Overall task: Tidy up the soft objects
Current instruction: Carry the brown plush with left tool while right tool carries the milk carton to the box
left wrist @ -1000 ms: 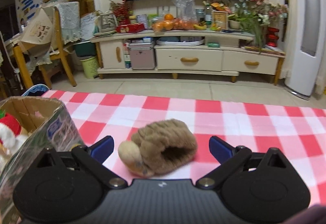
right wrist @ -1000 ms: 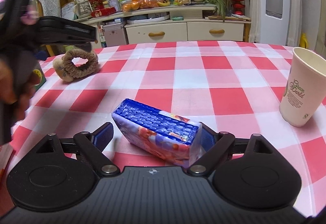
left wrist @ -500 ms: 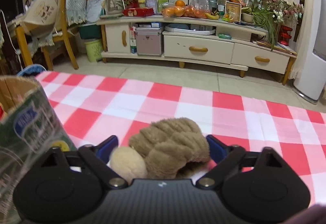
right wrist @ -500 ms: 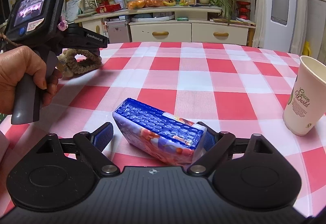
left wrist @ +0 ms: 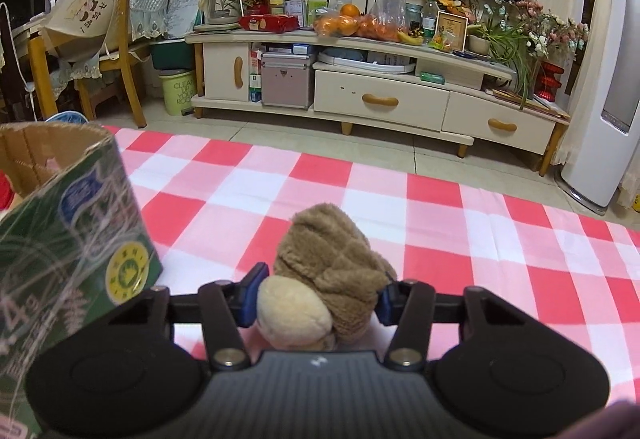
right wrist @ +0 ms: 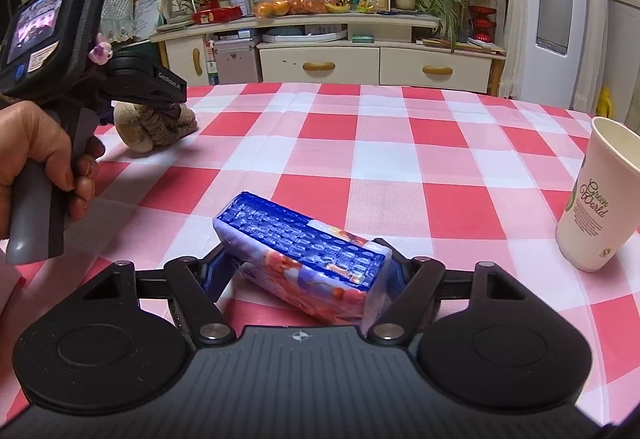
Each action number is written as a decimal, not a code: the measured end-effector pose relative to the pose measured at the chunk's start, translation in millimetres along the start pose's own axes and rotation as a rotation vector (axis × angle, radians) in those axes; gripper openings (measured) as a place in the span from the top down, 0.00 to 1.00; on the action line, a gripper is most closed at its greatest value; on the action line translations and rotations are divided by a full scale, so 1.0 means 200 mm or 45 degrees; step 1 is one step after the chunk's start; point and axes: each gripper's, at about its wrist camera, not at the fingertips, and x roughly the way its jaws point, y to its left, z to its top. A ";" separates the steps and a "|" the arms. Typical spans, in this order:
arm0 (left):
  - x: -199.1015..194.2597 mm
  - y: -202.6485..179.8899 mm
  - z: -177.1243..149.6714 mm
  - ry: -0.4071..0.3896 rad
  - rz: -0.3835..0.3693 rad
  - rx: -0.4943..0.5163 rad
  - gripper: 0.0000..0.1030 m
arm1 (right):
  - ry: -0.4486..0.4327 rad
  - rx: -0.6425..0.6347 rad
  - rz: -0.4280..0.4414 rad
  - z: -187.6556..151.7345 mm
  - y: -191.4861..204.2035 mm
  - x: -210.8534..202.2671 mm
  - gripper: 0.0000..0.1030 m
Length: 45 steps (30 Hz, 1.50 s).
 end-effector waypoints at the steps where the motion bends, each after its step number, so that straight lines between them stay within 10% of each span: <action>1: -0.01 0.00 -0.01 0.003 -0.006 0.000 0.52 | 0.002 -0.002 0.004 0.00 0.00 0.00 0.14; 45: -0.75 0.15 -0.36 0.064 -0.507 0.236 0.55 | -0.002 0.139 -0.021 -0.10 -0.05 -0.15 0.19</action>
